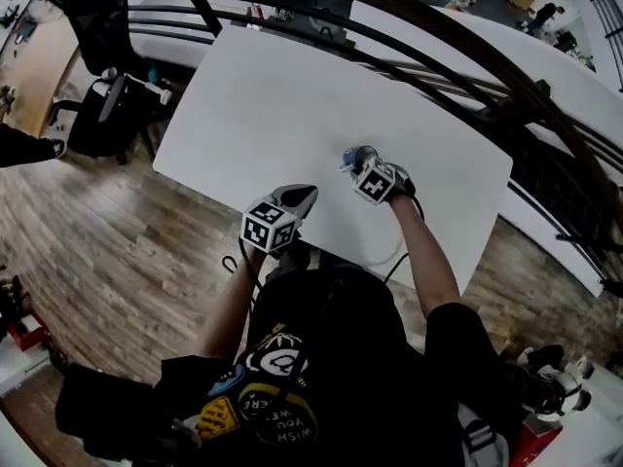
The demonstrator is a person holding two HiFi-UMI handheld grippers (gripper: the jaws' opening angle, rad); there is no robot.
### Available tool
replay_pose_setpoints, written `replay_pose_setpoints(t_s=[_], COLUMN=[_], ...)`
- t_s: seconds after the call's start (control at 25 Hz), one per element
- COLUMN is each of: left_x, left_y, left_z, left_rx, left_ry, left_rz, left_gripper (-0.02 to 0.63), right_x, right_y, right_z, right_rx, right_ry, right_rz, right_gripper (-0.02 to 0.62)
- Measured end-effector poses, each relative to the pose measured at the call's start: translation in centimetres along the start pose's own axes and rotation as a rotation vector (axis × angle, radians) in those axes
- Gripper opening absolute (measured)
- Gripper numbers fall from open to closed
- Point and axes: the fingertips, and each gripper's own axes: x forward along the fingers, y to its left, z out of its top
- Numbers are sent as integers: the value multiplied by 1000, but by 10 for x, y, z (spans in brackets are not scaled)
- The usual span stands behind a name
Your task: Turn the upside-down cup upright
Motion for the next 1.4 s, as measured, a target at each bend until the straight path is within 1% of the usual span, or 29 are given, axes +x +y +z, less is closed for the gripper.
replay_pose_setpoints(t_s=[0.16,0.24,0.28,0.32,0.36,0.44,0.52,0.6,0.64,0.68,0.72,0.76,0.8,0.84,0.88,0.92,0.96,1.0,1.08,1.16,1.2,1.24,1.36,1.4], left_x=[-12,-17,-20,-22,-24,-28,-31,-35,-37,-39,-39,-39,-39,-38,-36,-34,-32,-30,-28,-28,-30,-33,-41,-45], left_y=[8,11,13,14,15,17,22,25,25,25,25,24,23,20,16,10,2,-7,-20,-26,-34,-49,-101,-117], left_z=[-9,-8,-7,-6,-6,-8,-9,-9,-9,-7,-6,-5,-5,-6,-8,-10,-13,-15,-18,-22,-25,-28,-39,-41], left_rx=[-15,-22,-24,-25,-26,-31,-44,-51,-49,-41,-20,20,87,175,266,341,384,395,356,319,327,365,583,631], left_ry=[10,2,-2,-5,-4,-1,-5,-8,-9,-10,-11,-8,1,13,26,33,32,23,-8,-30,-36,-37,-26,-29], left_rz=[24,24,26,30,33,29,14,-3,-11,-18,-17,-4,23,60,96,118,122,111,73,52,51,58,114,129], left_gripper=[5,4,5,5,5,5,4,5,5,5,5,5,5,5,5,5,5,5,5,5,5,5,5,5], right_x=[16,22,22,21,17,5,-10,-30,-41,-53,-65,-77,-89,-100,-109,-114,-115,-114,-111,-116,-125,-137,-174,-184], right_y=[-6,-10,-11,-11,-11,-9,-10,-6,-1,6,16,27,39,53,68,85,102,118,137,137,137,139,156,165], right_z=[15,21,25,30,35,46,56,57,55,52,48,45,41,35,26,16,5,-3,-7,-1,1,0,-4,-2], right_rx=[-224,-311,-335,-337,-314,-220,-110,12,95,198,317,438,553,657,752,835,896,924,895,875,880,883,845,815], right_ry=[196,261,270,259,230,132,22,-71,-127,-197,-289,-400,-520,-630,-712,-758,-773,-765,-741,-773,-808,-843,-917,-933], right_rz=[-10,-19,-26,-36,-48,-87,-145,-206,-229,-239,-237,-229,-224,-229,-242,-258,-272,-278,-271,-268,-275,-286,-306,-301], right_gripper=[32,40,48,54,58,83,87,91,86,67,41,12,0,0,0,0,0,0,0,0,0,0,0,0])
